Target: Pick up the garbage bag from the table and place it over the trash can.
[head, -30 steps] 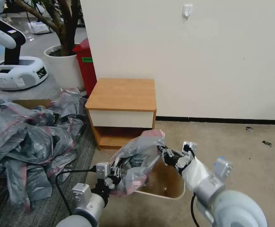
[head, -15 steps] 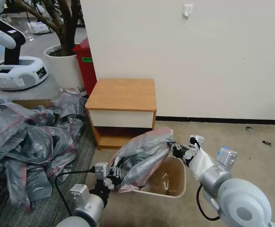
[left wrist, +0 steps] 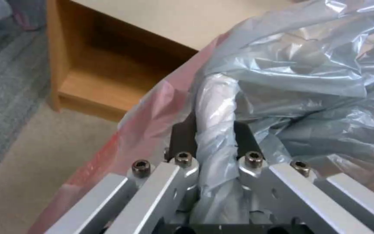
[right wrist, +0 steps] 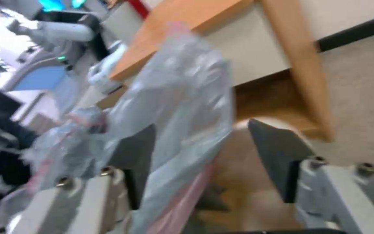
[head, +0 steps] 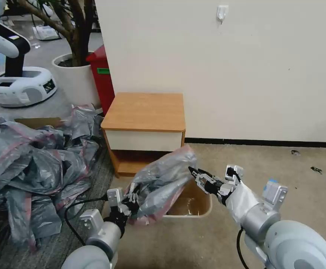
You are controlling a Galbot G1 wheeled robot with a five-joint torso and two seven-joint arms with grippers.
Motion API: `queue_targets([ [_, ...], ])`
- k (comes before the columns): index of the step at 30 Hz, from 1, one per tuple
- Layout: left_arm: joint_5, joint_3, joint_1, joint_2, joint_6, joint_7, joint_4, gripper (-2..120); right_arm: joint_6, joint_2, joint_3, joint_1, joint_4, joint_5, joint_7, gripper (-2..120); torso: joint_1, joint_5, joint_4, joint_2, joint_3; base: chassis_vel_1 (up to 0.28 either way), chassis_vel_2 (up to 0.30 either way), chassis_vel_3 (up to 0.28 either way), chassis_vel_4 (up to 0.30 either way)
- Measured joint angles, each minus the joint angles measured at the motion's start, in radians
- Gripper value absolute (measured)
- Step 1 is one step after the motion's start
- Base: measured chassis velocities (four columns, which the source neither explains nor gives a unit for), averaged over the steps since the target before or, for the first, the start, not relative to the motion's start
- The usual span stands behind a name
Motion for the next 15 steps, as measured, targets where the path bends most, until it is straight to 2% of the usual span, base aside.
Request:
queue_targets([
  [2,0.000,-0.006,-0.009,0.004,-0.003,-0.004,0.003,6,-0.002,0.005,-0.028,0.006,0.002,0.003,-0.059,70,0.000,0.0000,0.0000,0.000,0.000,0.000,0.000,0.000,0.000],
  [3,0.000,-0.006,-0.009,0.004,-0.003,-0.004,0.003,6,-0.002,0.005,-0.028,0.006,0.002,0.003,-0.059,70,0.000,0.0000,0.0000,0.000,0.000,0.000,0.000,0.000,0.000],
  [5,0.001,-0.011,-0.017,0.008,-0.012,-0.004,0.006,6,-0.029,0.007,-0.056,0.023,0.002,0.002,-0.185,82,0.000,0.0000,0.0001,0.000,0.000,0.000,0.000,0.000,0.000],
  [7,0.003,-0.013,-0.022,0.008,-0.015,-0.005,0.008,6,-0.062,0.004,-0.075,0.037,0.003,0.000,-0.239,89,0.000,-0.0001,0.0001,0.000,0.000,0.000,0.000,0.000,0.000],
  [8,0.003,-0.013,-0.022,0.008,-0.015,-0.005,0.008,6,-0.062,0.004,-0.075,0.037,0.003,0.000,-0.239,89,0.000,-0.0001,0.0001,0.000,0.000,0.000,0.000,0.000,0.000],
  [9,0.005,-0.015,-0.026,0.007,-0.017,-0.005,0.008,6,-0.079,0.005,-0.091,0.045,0.002,-0.001,-0.236,95,0.000,-0.0001,0.0002,0.000,0.000,0.000,0.000,0.000,0.000],
  [11,0.007,-0.019,-0.027,0.003,-0.017,-0.004,0.008,6,-0.086,0.012,-0.111,0.045,-0.007,0.000,-0.201,99,0.000,-0.0001,0.0001,0.000,0.000,0.000,0.000,0.000,0.000],
  [15,0.007,-0.023,-0.030,-0.002,-0.017,0.001,-0.003,6,-0.085,0.028,-0.139,0.044,-0.029,0.004,-0.142,100,0.000,-0.0001,0.0001,0.000,0.000,0.000,0.000,0.000,0.000],
])
